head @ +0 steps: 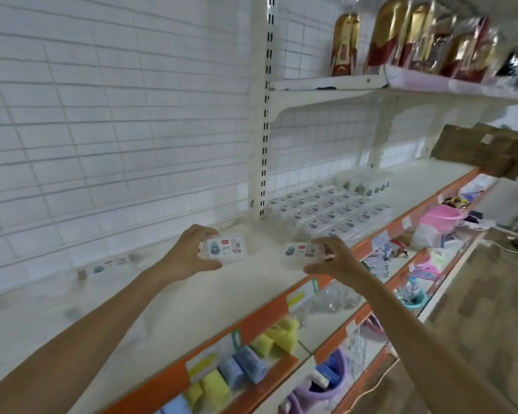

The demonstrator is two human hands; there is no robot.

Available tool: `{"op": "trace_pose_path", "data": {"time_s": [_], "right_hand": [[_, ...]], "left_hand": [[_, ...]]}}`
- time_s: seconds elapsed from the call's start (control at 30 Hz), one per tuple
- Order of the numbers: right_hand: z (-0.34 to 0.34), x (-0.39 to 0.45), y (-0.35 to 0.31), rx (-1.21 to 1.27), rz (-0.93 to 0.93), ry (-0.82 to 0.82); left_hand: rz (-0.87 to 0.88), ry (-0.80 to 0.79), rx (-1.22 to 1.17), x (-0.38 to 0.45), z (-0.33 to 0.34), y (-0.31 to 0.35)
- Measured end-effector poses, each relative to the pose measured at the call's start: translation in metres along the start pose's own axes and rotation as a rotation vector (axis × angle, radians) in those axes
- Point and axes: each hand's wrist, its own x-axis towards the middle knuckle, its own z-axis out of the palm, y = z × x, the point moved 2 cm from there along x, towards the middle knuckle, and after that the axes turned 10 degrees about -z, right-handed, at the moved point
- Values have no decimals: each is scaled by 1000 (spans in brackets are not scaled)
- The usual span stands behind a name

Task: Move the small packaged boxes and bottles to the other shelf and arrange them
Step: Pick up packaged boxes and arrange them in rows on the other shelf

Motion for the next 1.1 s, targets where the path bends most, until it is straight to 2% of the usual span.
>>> {"op": "trace_pose_path", "data": {"time_s": [0.17, 0.5, 0.83, 1.1], "right_hand": [[-88, -13, 67, -79, -14, 97], [-195, -14, 162, -141, -49, 216], [-234, 89, 210, -248, -94, 58], [-244, 212, 228, -322, -269, -109]], "left_hand": [[64, 120, -4, 42, 72, 52], [17, 156, -79, 114, 168, 130], [1, 168, -5, 213, 210, 159], [-82, 237, 12, 296, 221, 147]]}}
